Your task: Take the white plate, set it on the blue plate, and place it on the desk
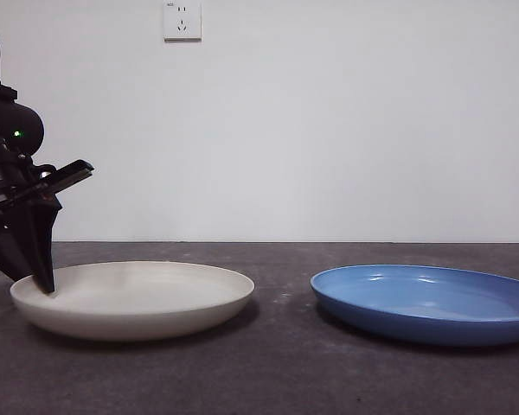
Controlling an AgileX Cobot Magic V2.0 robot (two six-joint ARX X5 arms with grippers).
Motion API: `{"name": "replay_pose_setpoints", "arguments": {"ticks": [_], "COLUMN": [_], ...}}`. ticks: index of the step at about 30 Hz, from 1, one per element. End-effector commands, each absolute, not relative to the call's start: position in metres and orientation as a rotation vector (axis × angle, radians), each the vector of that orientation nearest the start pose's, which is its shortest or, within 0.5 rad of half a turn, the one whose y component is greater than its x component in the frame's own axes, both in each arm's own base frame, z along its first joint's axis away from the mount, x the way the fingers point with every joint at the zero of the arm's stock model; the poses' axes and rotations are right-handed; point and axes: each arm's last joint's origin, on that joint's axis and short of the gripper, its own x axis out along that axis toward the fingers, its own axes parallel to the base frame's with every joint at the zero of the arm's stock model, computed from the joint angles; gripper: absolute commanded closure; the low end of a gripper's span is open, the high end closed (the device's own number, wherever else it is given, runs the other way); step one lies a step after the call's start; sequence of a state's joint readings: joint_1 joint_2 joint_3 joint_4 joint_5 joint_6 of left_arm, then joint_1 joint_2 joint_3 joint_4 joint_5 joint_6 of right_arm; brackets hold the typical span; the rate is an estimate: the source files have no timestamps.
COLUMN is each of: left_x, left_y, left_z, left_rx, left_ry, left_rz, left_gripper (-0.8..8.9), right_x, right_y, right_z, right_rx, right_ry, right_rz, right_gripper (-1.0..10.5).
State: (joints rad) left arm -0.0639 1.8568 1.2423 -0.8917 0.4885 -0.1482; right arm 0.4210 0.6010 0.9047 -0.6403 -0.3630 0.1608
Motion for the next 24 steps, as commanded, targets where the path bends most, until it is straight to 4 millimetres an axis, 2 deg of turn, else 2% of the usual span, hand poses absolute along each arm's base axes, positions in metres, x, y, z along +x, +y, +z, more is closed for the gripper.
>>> {"name": "replay_pose_setpoints", "arguments": {"ticks": [1, 8, 12, 19, 24], "left_x": [0.337, 0.337, 0.335, 0.322, 0.311], "left_y": [-0.036, -0.036, -0.039, -0.064, -0.091], "left_z": [0.166, 0.168, 0.178, 0.21, 0.219], "left_rx": [-0.419, -0.42, -0.424, -0.418, -0.441], "left_ry": [1.534, 1.53, 1.505, 1.437, 1.468], "left_rz": [-0.337, -0.356, -0.382, -0.476, -0.543], "left_gripper": [7.99, 7.99, 7.99, 7.99, 7.99], "right_x": [0.094, 0.094, 0.093, 0.086, 0.078], "right_y": [0.054, 0.054, 0.053, 0.049, 0.045], "right_z": [0.357, 0.357, 0.357, 0.361, 0.37], "right_rx": [0.136, 0.136, 0.136, 0.118, 0.115], "right_ry": [0.388, 0.388, 0.392, 0.45, 0.464], "right_rz": [0.752, 0.753, 0.752, 0.699, 0.699], "right_gripper": [4.0, 4.0, 4.0, 4.0, 4.0]}}
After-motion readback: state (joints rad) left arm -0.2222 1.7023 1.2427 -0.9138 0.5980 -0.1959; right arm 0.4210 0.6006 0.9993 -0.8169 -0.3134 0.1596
